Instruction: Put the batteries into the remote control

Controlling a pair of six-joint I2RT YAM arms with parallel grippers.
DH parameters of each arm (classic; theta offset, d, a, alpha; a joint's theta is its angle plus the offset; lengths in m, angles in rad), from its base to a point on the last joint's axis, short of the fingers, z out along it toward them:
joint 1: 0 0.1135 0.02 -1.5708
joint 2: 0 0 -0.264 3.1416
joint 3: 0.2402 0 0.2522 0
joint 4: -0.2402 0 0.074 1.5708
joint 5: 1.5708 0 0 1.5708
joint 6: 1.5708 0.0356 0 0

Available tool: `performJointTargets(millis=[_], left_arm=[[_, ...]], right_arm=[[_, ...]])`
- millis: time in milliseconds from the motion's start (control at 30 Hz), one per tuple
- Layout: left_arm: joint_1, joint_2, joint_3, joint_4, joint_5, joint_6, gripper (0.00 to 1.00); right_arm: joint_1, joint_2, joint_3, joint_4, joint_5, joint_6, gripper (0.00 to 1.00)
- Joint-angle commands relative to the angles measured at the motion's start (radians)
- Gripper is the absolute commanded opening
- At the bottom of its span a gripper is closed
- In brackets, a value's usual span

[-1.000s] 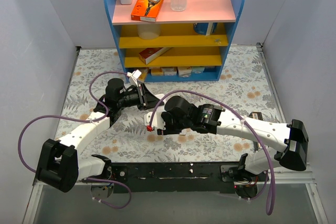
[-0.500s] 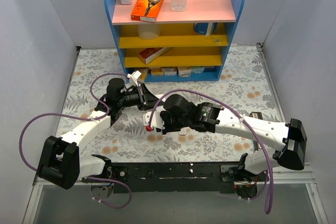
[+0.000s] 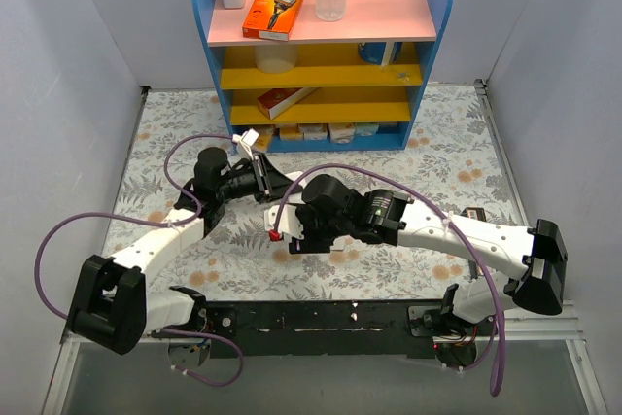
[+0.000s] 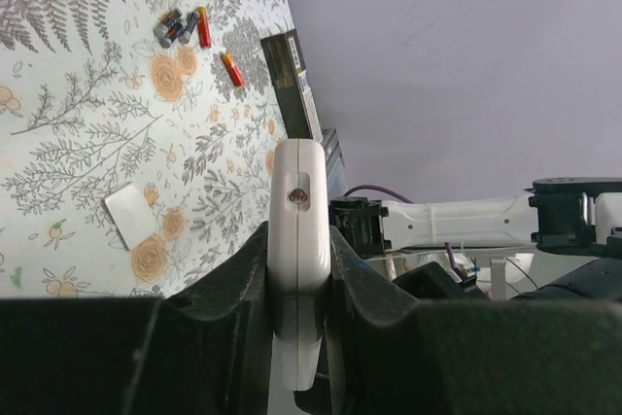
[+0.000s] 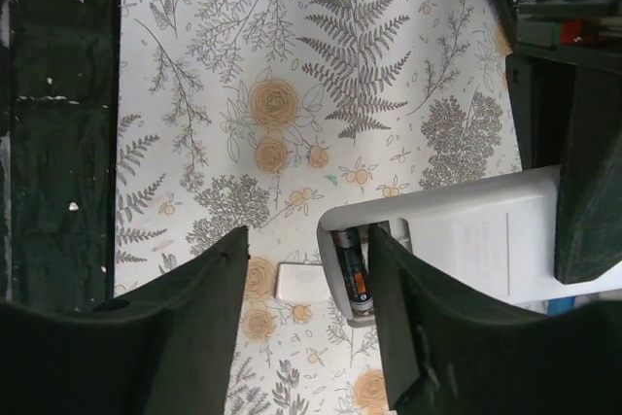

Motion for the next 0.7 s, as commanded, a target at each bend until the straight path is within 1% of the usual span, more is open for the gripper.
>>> performJointTargets(millis=[0, 133, 167, 200, 233, 300, 333, 400, 433, 467, 500, 533, 567, 667], left_arm=[[0.003, -0.101, -0.072, 0.110, -0.076, 0.091, 0.00], [0.003, -0.187, -0.221, 0.166, -0.172, 0.141, 0.00], [0.004, -0.207, -0.246, 0.175, -0.194, 0.144, 0.00], [0.003, -0.239, -0.267, 0.190, -0.220, 0.144, 0.00], [0.003, -0.256, -0.316, 0.222, -0.231, 0.141, 0.00], [0.003, -0.305, -0.353, 0.244, -0.264, 0.141, 0.00], [0.003, -0.320, -0.370, 0.259, -0.274, 0.141, 0.00], [0.004, -0.372, -0.409, 0.267, -0.300, 0.144, 0.00], [0.003, -0.386, -0.418, 0.267, -0.306, 0.147, 0.00], [0.003, -0.405, -0.433, 0.264, -0.314, 0.150, 0.00], [0.003, -0.434, -0.439, 0.261, -0.321, 0.154, 0.00], [0.003, -0.445, -0.447, 0.256, -0.332, 0.154, 0.00], [0.003, -0.454, -0.450, 0.249, -0.335, 0.156, 0.00], [0.003, -0.469, -0.452, 0.216, -0.332, 0.167, 0.00]], right_arm=[[0.001, -0.031, 0.064, 0.062, -0.027, 0.092, 0.63], [-0.044, -0.070, 0.075, 0.099, -0.041, 0.201, 0.70], [-0.073, -0.077, 0.078, 0.100, -0.047, 0.255, 0.70], [-0.088, -0.085, 0.080, 0.102, -0.065, 0.278, 0.74], [-0.107, -0.102, 0.074, 0.110, -0.074, 0.309, 0.76], [-0.171, -0.125, 0.057, 0.120, -0.100, 0.384, 0.80], [-0.217, -0.142, 0.046, 0.125, -0.099, 0.408, 0.82], [-0.266, -0.154, 0.021, 0.114, -0.035, 0.497, 0.93], [-0.291, -0.162, 0.014, 0.108, -0.015, 0.520, 0.94], [-0.344, -0.162, 0.000, 0.088, 0.008, 0.542, 0.95], [-0.372, -0.159, -0.003, 0.074, 0.022, 0.559, 0.95], [-0.424, -0.147, -0.005, 0.056, 0.034, 0.603, 0.95], [-0.450, -0.137, -0.006, 0.039, 0.050, 0.617, 0.95], [-0.538, -0.085, -0.002, -0.039, 0.063, 0.666, 0.91]])
